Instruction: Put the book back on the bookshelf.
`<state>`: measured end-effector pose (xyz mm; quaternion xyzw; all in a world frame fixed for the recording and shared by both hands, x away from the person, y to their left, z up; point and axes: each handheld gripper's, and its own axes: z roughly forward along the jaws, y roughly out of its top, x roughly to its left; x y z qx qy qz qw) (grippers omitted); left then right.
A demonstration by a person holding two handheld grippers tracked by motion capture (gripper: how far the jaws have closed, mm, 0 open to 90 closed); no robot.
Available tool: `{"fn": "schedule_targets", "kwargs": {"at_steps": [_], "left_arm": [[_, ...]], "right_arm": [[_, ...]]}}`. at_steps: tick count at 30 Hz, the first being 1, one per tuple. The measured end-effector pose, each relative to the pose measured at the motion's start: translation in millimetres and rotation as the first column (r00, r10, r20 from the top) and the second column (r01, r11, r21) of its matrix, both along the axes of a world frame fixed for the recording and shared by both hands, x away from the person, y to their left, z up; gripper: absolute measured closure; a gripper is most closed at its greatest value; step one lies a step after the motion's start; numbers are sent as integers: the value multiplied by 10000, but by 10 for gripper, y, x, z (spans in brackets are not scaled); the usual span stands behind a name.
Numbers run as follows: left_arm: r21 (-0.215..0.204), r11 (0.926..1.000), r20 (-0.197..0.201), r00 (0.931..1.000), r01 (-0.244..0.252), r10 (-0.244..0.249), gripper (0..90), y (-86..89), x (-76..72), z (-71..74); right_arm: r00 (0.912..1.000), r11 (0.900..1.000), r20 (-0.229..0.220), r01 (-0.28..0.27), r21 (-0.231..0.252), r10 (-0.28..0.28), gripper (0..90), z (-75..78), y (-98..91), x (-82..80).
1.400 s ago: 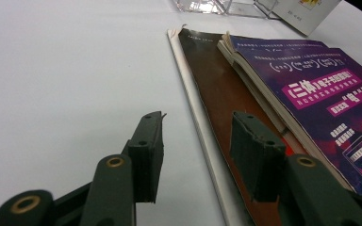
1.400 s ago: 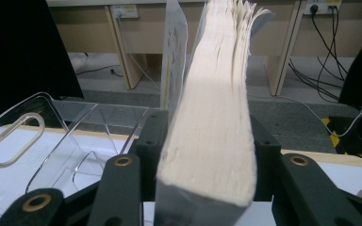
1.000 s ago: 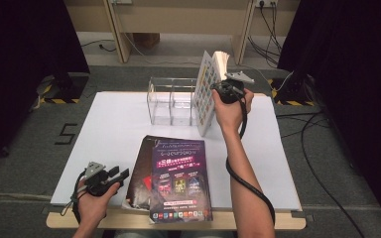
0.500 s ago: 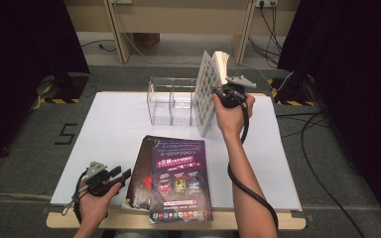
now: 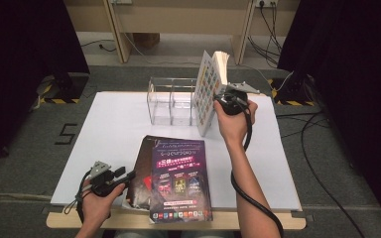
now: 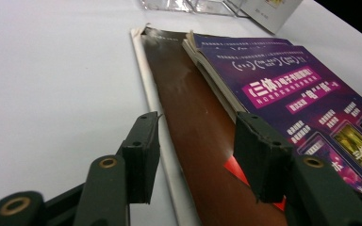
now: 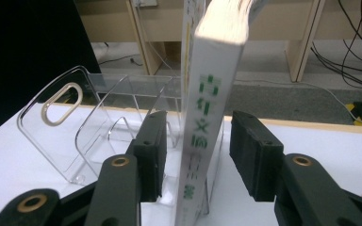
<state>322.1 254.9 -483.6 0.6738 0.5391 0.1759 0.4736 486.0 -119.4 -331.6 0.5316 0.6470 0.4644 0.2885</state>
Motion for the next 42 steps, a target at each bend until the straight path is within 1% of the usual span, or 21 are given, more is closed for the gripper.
{"fn": "schedule_targets", "kwargs": {"at_steps": [2, 3, 7, 11, 16, 20, 23, 24, 28, 29, 30, 31, 32, 33, 34, 35, 36, 38, 39, 40, 42], "left_arm": [[-12, 10000, 6, 10000, 36, -36, 495, -8, 1, 0], [18, 9999, 33, 9999, 104, -104, 495, -27, 7, 5], [18, 9998, 47, 9998, 201, -201, 495, -64, 23, 21], [-43, 9990, 29, 9990, 453, -453, 496, -136, 59, 45], [0, 9973, -145, 9972, 733, -733, 508, -216, 131, 56], [-124, 9958, -387, 9951, 903, -908, 521, -270, 219, 57], [-223, 9941, -595, 9924, 1063, -1075, 545, -331, 297, 47], [-223, 9941, -595, 9924, 1063, -1075, 554, -331, 297, 47], [-251, 9924, -907, 9883, 1205, -1223, 578, -388, 359, 17], [-292, 9922, -1061, 9867, 1209, -1234, 592, -409, 384, 2], [-292, 9922, -1061, 9867, 1209, -1234, 602, -409, 384, 2], [-299, 9921, -1111, 9860, 1216, -1242, 602, -416, 394, -3], [-281, 9920, -1150, 9854, 1230, -1255, 638, -422, 401, -7], [-259, 9920, -1200, 9848, 1235, -1258, 638, -425, 407, -11], [-259, 9925, -1245, 9847, 1196, -1219, 653, -426, 412, -13], [-262, 9931, -1309, 9845, 1143, -1168, 673, -423, 423, -20], [-262, 9931, -1309, 9845, 1143, -1168, 683, -423, 423, -20], [-268, 9933, -1369, 9839, 1121, -1147, 694, -422, 430, -26], [-256, 9928, -1415, 9827, 1169, -1193, 704, -427, 435, -30], [-256, 9928, -1415, 9827, 1169, -1193, 703, -427, 435, -30], [-351, 9926, -1431, 9824, 1163, -1201, 699, -445, 435, -30]], "right_arm": [[10000, 10000, -39, -15, 6, 15, 576, -9, -8, -23], [9999, 9999, -148, -87, 103, 88, 576, -39, -32, -70], [9993, 9998, -344, -146, 104, 150, 577, -90, -58, -112], [9969, 9995, -720, -299, 83, 304, 584, -179, -75, -163], [9921, 9984, -1120, -561, -9, 557, 604, -285, -65, -209], [9864, 9977, -1498, -675, 22, 671, 614, -394, -52, -220], [9787, 9964, -1874, -842, 40, 835, 638, -516, -29, -232], [9787, 9964, -1874, -842, 40, 835, 638, -516, -29, -232], [9687, 9950, -2275, -985, 154, 994, 686, -652, -14, -239], [9623, 9945, -2514, -1043, 110, 1037, 726, -720, -4, -245], [9623, 9945, -2514, -1043, 110, 1037, 726, -720, -4, -245], [9585, 9938, -2633, -1102, 115, 1093, 736, -754, 0, -247], [9506, 9929, -2877, -1184, 109, 1165, 770, -822, 3, -251], [9506, 9929, -2877, -1184, 109, 1165, 770, -822, 3, -251], [9469, 9926, -2993, -1216, 55, 1177, 777, -856, 3, -253], [9403, 9926, -3198, -1215, 42, 1164, 796, -921, 4, -256], [9403, 9926, -3198, -1215, 42, 1164, 796, -921, 4, -256], [9333, 9918, -3381, -1281, 18, 1211, 811, -981, 4, -259], [9267, 9909, -3534, -1346, 43, 1274, 813, -1043, 14, -262], [9267, 9909, -3534, -1346, 43, 1274, 813, -1043, 14, -262], [9229, 9904, -3625, -1384, 21, 1297, 815, -1086, 27, -264]]}}
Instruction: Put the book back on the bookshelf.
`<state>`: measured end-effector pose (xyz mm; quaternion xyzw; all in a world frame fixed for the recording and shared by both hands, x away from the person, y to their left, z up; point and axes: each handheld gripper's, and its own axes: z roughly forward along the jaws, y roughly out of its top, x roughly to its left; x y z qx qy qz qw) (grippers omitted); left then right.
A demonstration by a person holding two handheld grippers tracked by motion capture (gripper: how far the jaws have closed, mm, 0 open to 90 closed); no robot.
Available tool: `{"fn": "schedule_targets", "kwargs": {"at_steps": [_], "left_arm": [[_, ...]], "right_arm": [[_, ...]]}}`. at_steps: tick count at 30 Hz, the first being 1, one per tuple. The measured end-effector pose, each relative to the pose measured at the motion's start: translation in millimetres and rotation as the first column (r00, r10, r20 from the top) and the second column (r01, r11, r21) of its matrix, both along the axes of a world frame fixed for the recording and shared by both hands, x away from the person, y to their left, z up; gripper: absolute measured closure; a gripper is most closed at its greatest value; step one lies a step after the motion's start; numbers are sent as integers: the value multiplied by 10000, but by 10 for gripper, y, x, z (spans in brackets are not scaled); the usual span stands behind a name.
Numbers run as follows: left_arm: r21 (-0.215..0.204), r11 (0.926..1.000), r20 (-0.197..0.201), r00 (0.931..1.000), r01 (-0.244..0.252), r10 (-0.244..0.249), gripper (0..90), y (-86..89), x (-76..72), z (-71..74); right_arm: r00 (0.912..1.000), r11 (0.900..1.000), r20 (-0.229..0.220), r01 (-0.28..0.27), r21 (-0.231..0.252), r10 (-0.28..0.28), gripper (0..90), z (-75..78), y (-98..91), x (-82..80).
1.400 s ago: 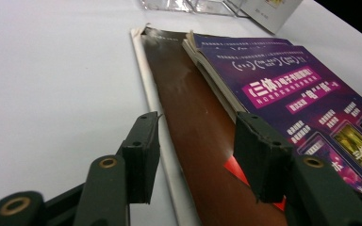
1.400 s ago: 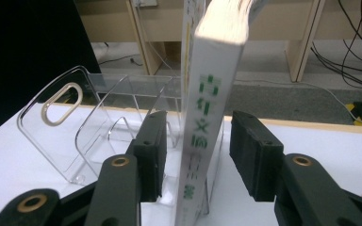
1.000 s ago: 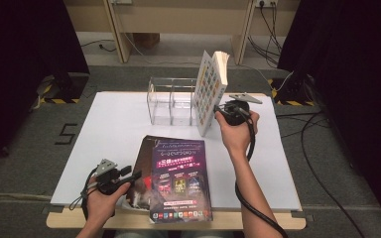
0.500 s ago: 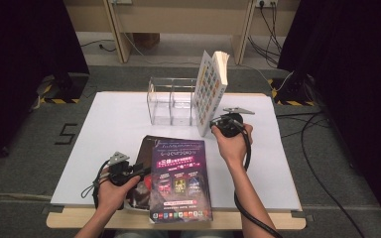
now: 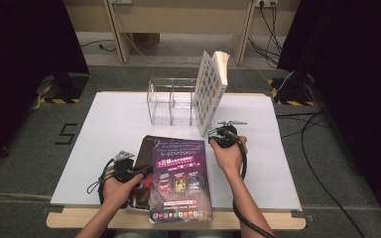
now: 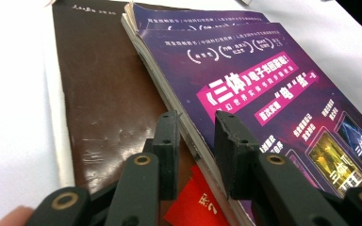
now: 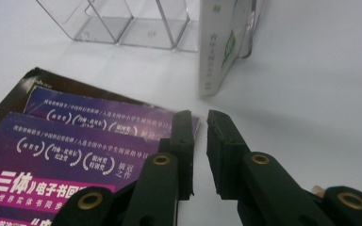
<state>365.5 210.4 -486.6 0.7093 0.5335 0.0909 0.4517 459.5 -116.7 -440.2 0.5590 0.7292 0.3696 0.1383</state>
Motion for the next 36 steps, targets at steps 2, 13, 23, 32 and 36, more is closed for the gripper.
{"fn": "schedule_targets", "kwargs": {"at_steps": [2, 13, 23, 32, 36], "left_arm": [[-69, 10000, 25, 10000, 27, -27, 693, -17, 1, 3], [9, 10000, -108, 9999, 11, -11, 673, -57, 19, -10], [19, 10000, -216, 9998, 28, -28, 668, -77, 20, -31], [91, 9999, -264, 9996, 89, -86, 667, -89, 23, -30], [132, 9999, -282, 9996, 89, -86, 667, -94, 26, -26]], "right_arm": [[9999, 10000, -133, -62, -42, 62, 815, -44, 18, -2], [9979, 9993, -559, -330, -161, 321, 804, -203, 122, 5], [9964, 9991, -732, -426, -61, 420, 779, -260, 190, 58], [9958, 9994, -852, -332, 16, 332, 733, -285, 211, 135], [9958, 9992, -826, -406, 22, 406, 723, -287, 222, 156]]}}
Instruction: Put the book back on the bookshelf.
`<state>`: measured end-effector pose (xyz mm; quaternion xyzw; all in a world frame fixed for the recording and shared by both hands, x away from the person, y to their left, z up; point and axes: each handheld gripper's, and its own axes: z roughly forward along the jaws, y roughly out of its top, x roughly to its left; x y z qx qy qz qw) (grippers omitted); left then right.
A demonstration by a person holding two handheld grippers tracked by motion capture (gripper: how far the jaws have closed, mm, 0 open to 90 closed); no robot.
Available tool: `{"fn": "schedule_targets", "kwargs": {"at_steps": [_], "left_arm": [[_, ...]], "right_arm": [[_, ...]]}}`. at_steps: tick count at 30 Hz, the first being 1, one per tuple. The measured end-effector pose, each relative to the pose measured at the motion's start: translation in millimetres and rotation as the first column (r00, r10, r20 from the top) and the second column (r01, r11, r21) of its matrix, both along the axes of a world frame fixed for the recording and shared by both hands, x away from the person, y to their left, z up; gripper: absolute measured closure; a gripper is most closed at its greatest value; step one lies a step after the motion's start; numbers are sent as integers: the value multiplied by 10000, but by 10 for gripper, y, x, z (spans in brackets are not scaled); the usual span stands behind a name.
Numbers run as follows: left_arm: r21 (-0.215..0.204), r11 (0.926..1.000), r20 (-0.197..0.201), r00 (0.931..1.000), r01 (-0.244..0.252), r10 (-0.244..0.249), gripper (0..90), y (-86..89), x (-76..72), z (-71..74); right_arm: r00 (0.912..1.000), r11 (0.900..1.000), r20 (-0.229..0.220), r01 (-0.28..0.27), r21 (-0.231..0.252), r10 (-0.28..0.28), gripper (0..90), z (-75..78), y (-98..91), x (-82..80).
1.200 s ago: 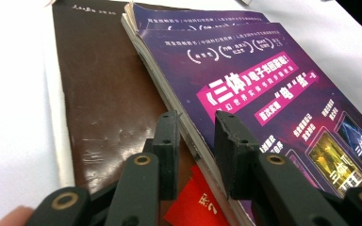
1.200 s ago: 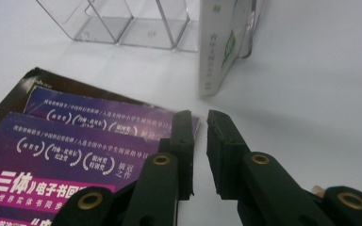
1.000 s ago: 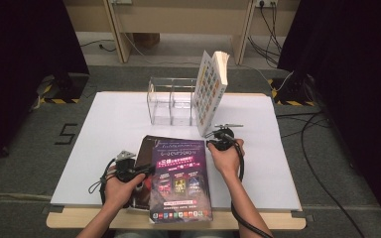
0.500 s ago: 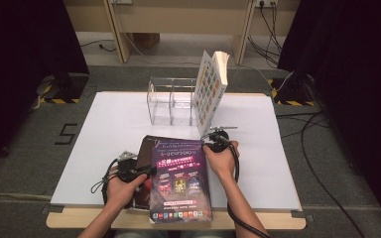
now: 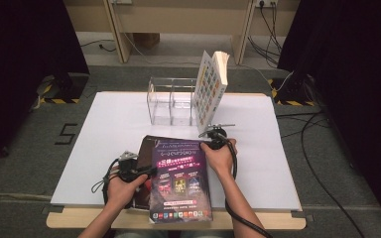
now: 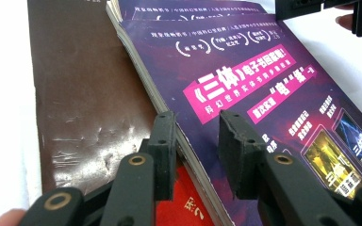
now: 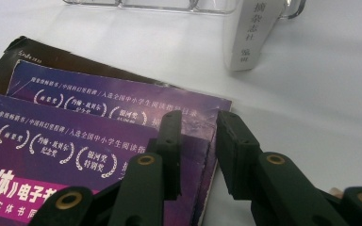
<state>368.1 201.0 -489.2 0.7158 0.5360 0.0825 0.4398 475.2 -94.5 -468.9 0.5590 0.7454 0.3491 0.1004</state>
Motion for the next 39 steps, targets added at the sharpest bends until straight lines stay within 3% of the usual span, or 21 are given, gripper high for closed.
{"fn": "schedule_targets", "kwargs": {"at_steps": [14, 17, 26, 29, 34, 39], "left_arm": [[180, 9998, -60, 10000, 14, -13, 667, -14, 6, 6], [197, 9998, -77, 10000, 18, -17, 667, -16, 8, 8], [407, 9991, -51, 10000, -69, 71, 669, -43, -1, 20], [618, 9980, -38, 9999, -98, 100, 670, -65, -4, 34], [607, 9981, -67, 9999, -96, 100, 675, -63, -1, 35], [607, 9981, -61, 9999, -138, 142, 677, -67, -6, 35]], "right_arm": [[9998, 9992, -180, -58, 402, 66, 701, -29, -22, 54], [9994, 9973, -325, -82, 725, 106, 686, -43, -23, 65], [9990, 9981, -396, -203, 586, 227, 682, -32, -24, 40], [9985, 9973, -510, -170, 719, 207, 680, -36, -37, 23], [9978, 9957, -620, -160, 912, 217, 684, -44, -62, 24], [9987, 9939, -473, -117, 1095, 170, 670, -66, -57, 65]]}}
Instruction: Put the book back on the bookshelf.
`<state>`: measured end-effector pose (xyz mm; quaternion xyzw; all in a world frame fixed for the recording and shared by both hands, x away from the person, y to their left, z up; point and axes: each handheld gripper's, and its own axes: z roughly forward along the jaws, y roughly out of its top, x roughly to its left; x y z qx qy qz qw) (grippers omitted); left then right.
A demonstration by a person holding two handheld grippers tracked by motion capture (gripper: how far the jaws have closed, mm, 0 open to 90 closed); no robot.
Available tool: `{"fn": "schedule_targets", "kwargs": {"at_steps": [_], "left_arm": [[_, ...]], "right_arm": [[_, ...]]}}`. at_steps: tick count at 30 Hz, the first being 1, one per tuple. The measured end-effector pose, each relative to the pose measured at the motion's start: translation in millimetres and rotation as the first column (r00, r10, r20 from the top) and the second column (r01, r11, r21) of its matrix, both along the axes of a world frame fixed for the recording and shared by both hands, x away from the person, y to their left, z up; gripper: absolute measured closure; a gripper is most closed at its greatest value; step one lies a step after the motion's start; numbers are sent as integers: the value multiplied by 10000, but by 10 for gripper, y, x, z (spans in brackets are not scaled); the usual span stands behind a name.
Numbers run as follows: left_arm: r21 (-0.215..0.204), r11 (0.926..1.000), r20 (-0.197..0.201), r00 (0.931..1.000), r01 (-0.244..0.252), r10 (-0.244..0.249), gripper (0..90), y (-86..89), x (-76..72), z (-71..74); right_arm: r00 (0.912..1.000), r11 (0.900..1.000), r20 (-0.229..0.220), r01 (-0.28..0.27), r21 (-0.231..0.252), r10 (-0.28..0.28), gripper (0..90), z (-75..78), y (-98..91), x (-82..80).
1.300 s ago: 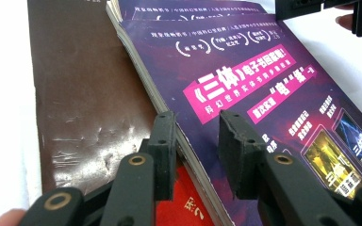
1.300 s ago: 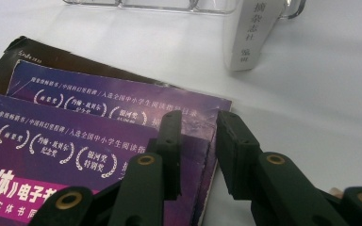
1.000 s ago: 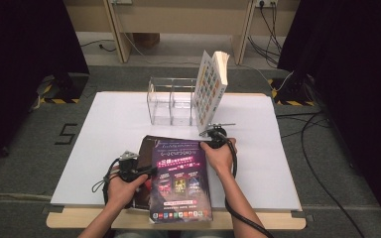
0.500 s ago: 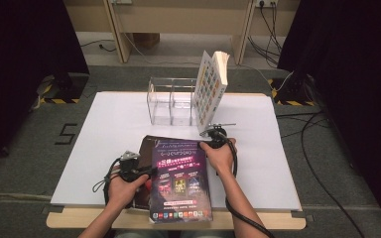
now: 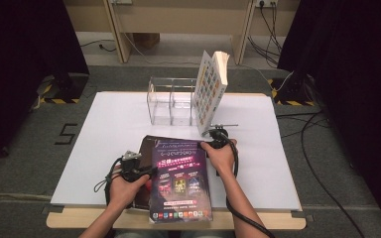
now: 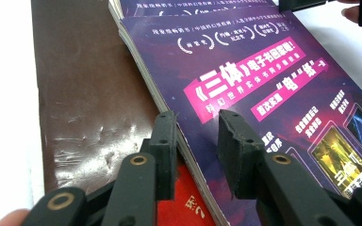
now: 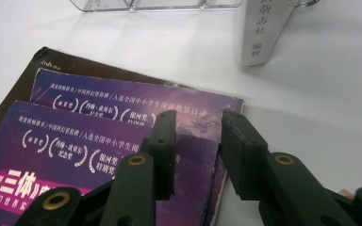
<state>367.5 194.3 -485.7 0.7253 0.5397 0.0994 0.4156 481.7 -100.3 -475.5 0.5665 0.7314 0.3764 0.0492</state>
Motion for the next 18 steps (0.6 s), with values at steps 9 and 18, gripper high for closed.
{"fn": "schedule_targets", "kwargs": {"at_steps": [9, 18], "left_arm": [[84, 10000, -29, 10000, 37, -37, 680, -6, 5, 7], [278, 9996, -11, 10000, 58, -58, 683, -21, 5, 19]], "right_arm": [[9998, 9999, -208, 71, 156, -68, 680, 5, -14, 16], [9996, 9993, -243, 145, 348, -136, 705, 30, -41, 13]]}}
